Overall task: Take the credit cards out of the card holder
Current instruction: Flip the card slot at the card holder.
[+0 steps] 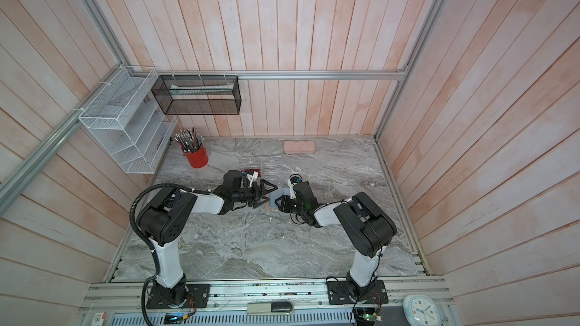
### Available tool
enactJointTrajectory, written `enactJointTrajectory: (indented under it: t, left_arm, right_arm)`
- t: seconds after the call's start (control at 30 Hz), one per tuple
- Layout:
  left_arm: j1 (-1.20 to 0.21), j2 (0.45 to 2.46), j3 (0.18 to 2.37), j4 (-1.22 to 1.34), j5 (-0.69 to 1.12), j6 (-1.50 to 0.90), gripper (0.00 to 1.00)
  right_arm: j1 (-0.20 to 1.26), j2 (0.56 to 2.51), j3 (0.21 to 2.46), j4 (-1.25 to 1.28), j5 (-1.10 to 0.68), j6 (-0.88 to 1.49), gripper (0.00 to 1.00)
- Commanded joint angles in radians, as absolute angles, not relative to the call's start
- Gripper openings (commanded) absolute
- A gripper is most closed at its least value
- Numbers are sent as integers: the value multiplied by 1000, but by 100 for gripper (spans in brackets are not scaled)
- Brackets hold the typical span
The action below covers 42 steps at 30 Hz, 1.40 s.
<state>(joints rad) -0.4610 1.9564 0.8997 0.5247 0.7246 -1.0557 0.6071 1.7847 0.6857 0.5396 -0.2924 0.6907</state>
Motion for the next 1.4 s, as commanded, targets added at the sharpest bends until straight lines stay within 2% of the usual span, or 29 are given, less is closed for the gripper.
enactJointTrajectory:
  t: [0.0, 0.23, 0.87, 1.1, 1.37]
  left_arm:
    - [-466, 1973, 925, 543, 742, -1064, 100]
    - [-466, 1965, 924, 538, 746, -1065, 100]
    - [-466, 1942, 936, 553, 778, -1080, 100]
    - [-470, 1938, 949, 550, 782, -1083, 100]
    - [-488, 1941, 977, 538, 781, -1083, 100]
  right_arm:
    - [604, 1816, 678, 588, -361, 706, 38]
    - [592, 1839, 681, 611, -391, 714, 31]
    - [574, 1846, 663, 643, -416, 730, 30]
    - [575, 1762, 637, 629, -384, 719, 38]
    - [571, 1647, 638, 493, -325, 692, 49]
